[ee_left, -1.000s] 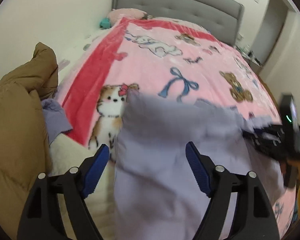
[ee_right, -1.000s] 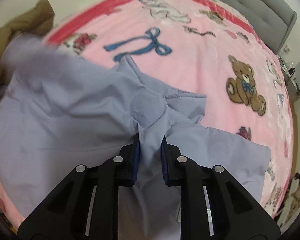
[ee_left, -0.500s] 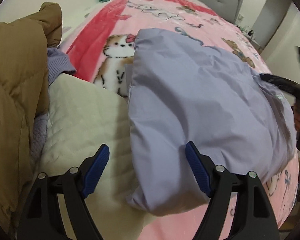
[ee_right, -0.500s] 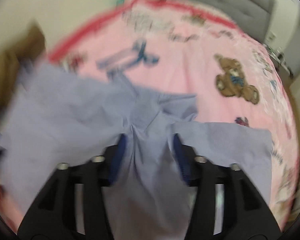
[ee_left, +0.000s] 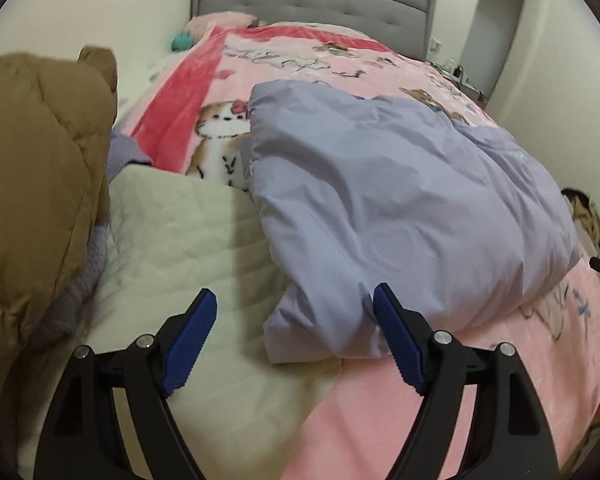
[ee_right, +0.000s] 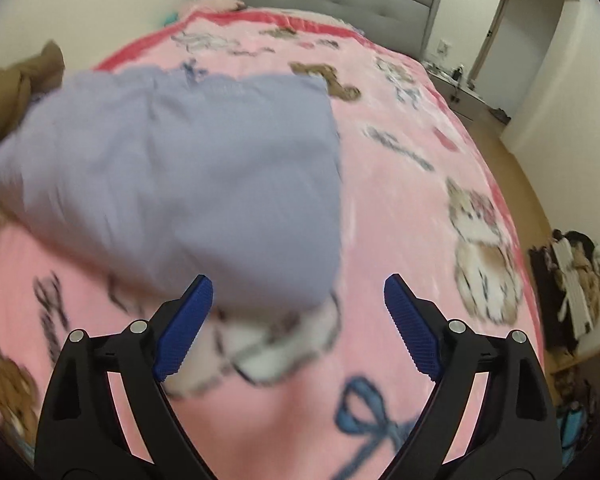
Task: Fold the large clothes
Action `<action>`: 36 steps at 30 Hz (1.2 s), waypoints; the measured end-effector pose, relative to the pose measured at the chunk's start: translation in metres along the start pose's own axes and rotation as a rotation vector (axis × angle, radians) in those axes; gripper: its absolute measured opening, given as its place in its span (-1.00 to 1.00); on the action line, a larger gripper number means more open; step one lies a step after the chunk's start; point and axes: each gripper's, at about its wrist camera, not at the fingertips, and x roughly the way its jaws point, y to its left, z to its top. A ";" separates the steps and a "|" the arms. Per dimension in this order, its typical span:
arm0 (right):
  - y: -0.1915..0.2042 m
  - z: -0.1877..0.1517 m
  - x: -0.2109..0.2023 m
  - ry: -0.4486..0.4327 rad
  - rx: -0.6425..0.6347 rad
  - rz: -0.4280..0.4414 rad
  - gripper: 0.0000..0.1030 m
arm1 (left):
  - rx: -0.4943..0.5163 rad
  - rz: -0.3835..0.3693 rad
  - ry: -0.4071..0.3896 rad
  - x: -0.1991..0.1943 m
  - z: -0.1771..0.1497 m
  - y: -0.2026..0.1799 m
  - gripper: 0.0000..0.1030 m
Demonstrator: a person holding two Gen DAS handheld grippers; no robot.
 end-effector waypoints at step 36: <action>0.011 0.053 -0.029 0.002 -0.019 0.240 -0.83 | 0.067 -0.219 -0.009 -0.081 0.010 -0.034 -0.79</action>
